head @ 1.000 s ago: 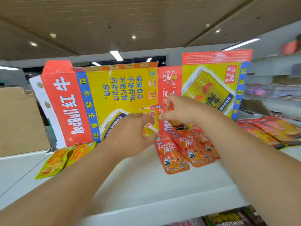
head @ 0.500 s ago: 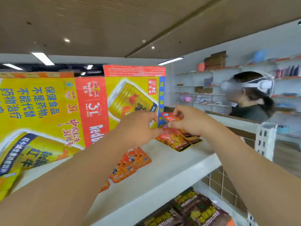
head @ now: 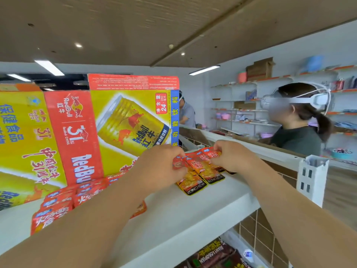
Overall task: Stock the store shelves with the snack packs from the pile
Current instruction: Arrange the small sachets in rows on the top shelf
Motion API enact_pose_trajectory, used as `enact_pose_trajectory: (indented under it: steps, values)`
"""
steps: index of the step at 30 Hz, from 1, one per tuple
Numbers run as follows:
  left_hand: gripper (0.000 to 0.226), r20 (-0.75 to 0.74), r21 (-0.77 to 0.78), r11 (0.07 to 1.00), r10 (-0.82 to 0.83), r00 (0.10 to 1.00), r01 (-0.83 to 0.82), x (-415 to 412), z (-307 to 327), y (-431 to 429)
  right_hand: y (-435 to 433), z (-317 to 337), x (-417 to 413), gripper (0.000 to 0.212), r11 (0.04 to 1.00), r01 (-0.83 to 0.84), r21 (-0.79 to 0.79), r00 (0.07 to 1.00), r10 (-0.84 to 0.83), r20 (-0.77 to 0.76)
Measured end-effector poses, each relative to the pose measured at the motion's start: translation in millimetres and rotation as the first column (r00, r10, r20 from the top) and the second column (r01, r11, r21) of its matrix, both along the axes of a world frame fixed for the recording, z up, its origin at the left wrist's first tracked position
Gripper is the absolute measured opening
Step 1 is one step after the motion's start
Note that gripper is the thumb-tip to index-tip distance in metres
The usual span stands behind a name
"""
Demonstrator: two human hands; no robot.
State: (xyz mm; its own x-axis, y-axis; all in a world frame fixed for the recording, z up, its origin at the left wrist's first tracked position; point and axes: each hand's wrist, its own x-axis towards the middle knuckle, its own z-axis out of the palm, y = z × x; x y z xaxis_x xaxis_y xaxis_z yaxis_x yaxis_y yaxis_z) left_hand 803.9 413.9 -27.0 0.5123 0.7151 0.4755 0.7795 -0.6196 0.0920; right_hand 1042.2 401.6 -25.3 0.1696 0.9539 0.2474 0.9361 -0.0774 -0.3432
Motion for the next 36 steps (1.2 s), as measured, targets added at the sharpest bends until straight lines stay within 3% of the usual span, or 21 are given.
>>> enact_pose_trajectory:
  steps: [6, 17, 23, 36]
  values:
    - [0.041, -0.01, -0.045, 0.999, -0.005, 1.0, 0.005, 2, -5, -6, 17, -2, 7, 0.043, 1.0, -0.005, -0.016, 1.0, 0.005, 0.004]
    - [0.063, -0.125, -0.081, 0.996, -0.057, 0.99, 0.047, 5, -13, -4, 21, -11, 9, 0.048, 0.999, -0.054, 0.004, 0.997, 0.053, 0.051]
    - [0.057, -0.2, -0.084, 0.994, -0.089, 0.976, 0.073, 5, -18, -2, 18, -11, 8, 0.044, 0.998, -0.062, -0.001, 0.994, 0.062, 0.092]
    - [0.048, -0.191, -0.105, 0.989, -0.124, 0.974, 0.106, 3, -19, 1, 21, -13, 7, 0.039, 0.997, -0.055, 0.058, 0.992, 0.048, 0.113]
